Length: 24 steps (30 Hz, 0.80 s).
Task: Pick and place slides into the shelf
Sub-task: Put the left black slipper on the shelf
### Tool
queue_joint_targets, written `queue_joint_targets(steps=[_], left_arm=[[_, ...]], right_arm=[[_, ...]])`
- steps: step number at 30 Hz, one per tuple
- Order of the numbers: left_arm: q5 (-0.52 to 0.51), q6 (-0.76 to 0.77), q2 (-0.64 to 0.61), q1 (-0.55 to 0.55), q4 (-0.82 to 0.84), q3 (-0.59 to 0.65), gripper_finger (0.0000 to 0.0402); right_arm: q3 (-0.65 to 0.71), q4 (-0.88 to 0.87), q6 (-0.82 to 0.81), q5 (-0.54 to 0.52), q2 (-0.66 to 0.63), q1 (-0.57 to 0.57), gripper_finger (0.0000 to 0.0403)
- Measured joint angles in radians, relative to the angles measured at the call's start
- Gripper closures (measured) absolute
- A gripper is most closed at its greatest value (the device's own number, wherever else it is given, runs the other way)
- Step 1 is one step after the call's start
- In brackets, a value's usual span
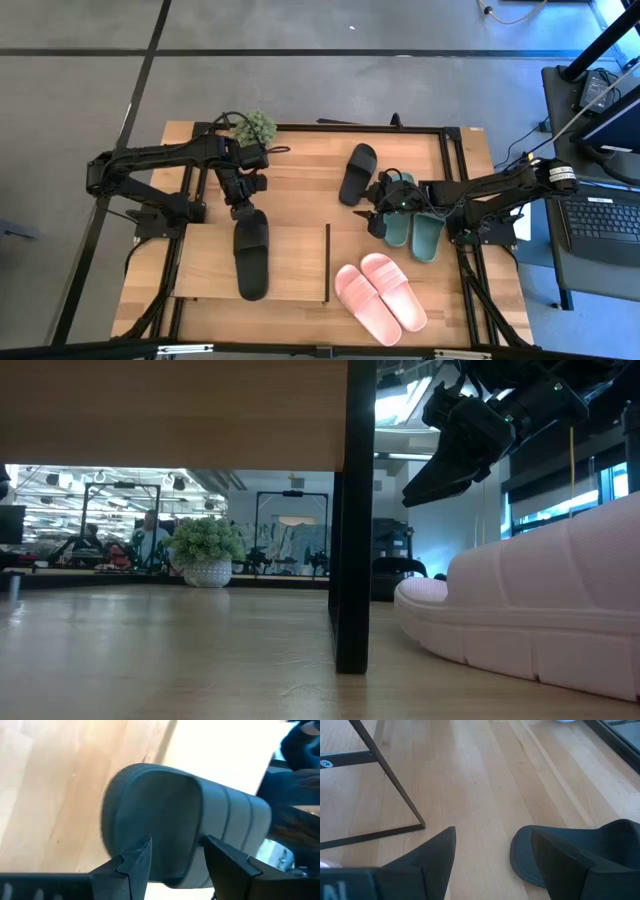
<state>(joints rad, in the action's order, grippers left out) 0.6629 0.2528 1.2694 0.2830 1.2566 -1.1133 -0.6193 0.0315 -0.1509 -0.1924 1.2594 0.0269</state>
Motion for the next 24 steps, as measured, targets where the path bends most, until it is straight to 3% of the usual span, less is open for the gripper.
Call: queue_joint_targets(steps=[10,18,21,24], left_arm=[[-0.033,-0.046,-0.017,0.049,0.036,0.000,0.0230],[-0.045,-0.047,-0.102,0.101,0.034,0.000,0.0230],[-0.104,-0.060,-0.146,0.112,0.027,-0.003,0.0230],[-0.265,-0.085,-0.201,0.093,0.027,-0.046,0.0230]], right_arm=[[0.000,0.000,0.002,0.000,0.000,0.000,0.0147],[0.000,0.000,0.002,0.000,0.000,0.000,0.0147],[0.000,0.000,0.002,0.000,0.000,0.000,0.0147],[0.000,0.000,0.010,0.000,0.000,0.000,0.0147]])
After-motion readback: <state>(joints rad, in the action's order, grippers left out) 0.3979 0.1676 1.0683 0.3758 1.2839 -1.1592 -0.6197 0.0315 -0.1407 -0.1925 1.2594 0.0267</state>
